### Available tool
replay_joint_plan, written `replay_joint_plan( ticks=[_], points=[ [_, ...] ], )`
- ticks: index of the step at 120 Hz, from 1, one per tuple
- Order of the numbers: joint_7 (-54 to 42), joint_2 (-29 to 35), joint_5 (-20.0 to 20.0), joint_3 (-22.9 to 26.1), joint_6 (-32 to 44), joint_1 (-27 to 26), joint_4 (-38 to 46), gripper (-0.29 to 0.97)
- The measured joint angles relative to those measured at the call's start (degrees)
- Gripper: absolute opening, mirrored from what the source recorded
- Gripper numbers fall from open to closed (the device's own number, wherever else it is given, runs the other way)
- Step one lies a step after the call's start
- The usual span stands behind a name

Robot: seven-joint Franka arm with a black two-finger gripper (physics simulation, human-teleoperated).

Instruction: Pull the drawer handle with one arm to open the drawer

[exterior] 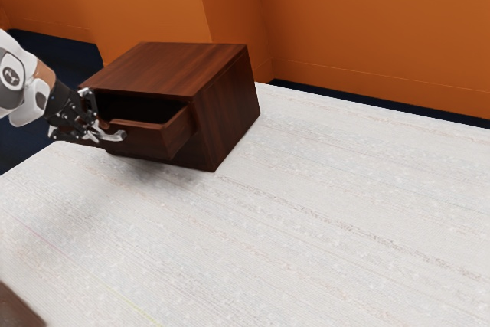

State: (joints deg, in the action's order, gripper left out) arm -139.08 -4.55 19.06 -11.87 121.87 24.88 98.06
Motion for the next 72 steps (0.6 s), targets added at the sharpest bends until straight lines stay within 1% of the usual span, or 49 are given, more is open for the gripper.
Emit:
replay_joint_plan(
  ticks=[21,51,72],
  points=[
    [-1.31,3.74,0.23,0.1,1.36,0.45,5.48,-0.1],
    [-2.94,9.01,-0.66,0.22,2.27,1.02,11.82,-0.1],
    [-4.05,12.57,-1.51,0.01,2.53,-0.56,15.68,-0.1]
  ],
)
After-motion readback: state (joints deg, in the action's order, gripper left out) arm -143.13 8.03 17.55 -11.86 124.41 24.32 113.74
